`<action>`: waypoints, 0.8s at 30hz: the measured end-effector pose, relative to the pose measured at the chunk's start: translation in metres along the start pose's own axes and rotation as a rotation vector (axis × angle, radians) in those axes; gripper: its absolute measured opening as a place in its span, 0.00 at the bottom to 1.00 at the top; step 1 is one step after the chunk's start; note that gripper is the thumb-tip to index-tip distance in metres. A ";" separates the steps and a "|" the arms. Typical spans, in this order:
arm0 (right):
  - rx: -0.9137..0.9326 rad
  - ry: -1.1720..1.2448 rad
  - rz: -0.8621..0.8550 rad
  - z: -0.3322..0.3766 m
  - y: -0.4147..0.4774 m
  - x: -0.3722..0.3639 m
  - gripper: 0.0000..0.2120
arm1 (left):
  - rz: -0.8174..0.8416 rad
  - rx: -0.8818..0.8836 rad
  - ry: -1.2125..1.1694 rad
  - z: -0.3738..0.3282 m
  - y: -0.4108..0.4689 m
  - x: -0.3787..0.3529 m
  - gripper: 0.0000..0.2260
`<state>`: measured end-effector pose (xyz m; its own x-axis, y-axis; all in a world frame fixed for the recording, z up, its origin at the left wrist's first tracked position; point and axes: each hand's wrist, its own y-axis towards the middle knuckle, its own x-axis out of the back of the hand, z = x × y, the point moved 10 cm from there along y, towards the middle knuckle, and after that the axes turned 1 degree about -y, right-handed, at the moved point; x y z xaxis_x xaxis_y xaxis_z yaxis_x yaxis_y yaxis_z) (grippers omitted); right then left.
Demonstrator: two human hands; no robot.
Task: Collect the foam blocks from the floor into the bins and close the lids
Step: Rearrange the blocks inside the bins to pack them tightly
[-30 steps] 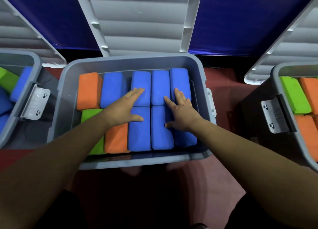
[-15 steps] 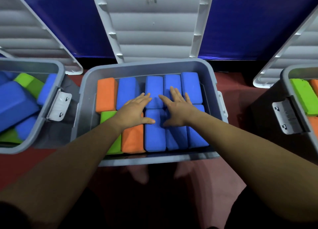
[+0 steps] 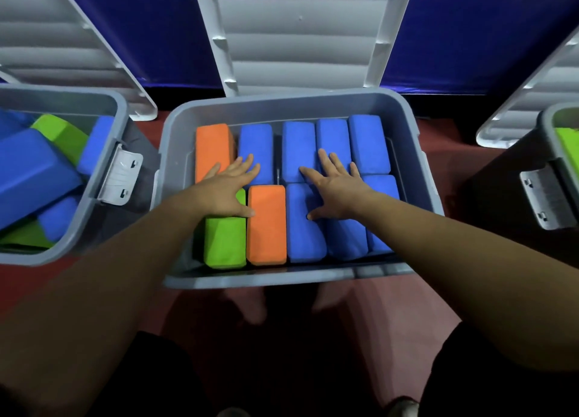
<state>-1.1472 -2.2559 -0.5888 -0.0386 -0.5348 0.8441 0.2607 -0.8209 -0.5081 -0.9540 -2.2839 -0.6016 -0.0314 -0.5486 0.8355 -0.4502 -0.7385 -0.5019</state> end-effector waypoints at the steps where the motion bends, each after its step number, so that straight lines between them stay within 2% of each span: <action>1: 0.006 -0.029 -0.012 0.004 -0.001 0.002 0.50 | 0.011 0.001 -0.005 -0.002 0.001 0.000 0.46; 3: 0.082 -0.038 -0.054 0.024 0.000 0.008 0.49 | 0.011 -0.012 -0.046 -0.009 0.003 0.001 0.46; 5: 0.179 0.056 -0.094 0.051 0.004 0.014 0.50 | -0.008 -0.037 -0.122 -0.012 0.002 0.002 0.47; 7: 0.195 0.115 -0.074 0.068 0.013 0.010 0.52 | -0.025 -0.078 -0.238 -0.011 -0.002 0.002 0.47; 10: 0.176 0.036 -0.055 0.075 0.023 0.001 0.51 | -0.107 -0.104 -0.394 0.004 -0.016 0.016 0.46; 13: 0.186 0.077 -0.062 0.075 0.025 0.001 0.50 | -0.209 -0.050 -0.231 0.034 -0.032 0.033 0.51; 16: 0.201 0.064 -0.049 0.076 0.027 0.001 0.50 | -0.166 0.097 -0.072 0.065 -0.039 0.030 0.57; 18: 0.197 0.050 -0.047 0.078 0.028 0.002 0.49 | -0.130 0.139 -0.073 0.072 -0.037 0.026 0.57; 24: 0.190 0.047 -0.035 0.077 0.029 -0.002 0.48 | -0.011 0.109 -0.174 0.067 -0.029 0.013 0.51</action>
<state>-1.0648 -2.2635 -0.5923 -0.0949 -0.5191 0.8494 0.4358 -0.7888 -0.4334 -0.8816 -2.2961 -0.5913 0.1325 -0.5927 0.7945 -0.3502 -0.7778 -0.5219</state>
